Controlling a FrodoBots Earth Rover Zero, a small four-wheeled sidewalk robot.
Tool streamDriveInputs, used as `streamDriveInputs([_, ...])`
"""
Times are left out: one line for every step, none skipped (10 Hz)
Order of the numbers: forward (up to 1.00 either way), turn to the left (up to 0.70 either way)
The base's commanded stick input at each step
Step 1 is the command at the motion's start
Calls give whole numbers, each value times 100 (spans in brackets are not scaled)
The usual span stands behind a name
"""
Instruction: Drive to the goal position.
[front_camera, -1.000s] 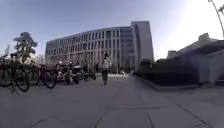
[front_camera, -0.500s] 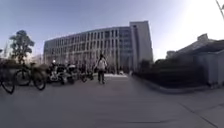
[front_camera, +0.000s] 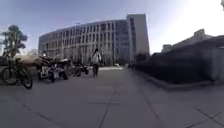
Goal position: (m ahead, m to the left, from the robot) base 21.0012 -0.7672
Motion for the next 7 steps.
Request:
streamDriveInputs([100,4])
streamDriveInputs([100,4])
streamDriveInputs([100,4])
streamDriveInputs([100,4])
streamDriveInputs([100,4])
streamDriveInputs([100,4])
streamDriveInputs([100,4])
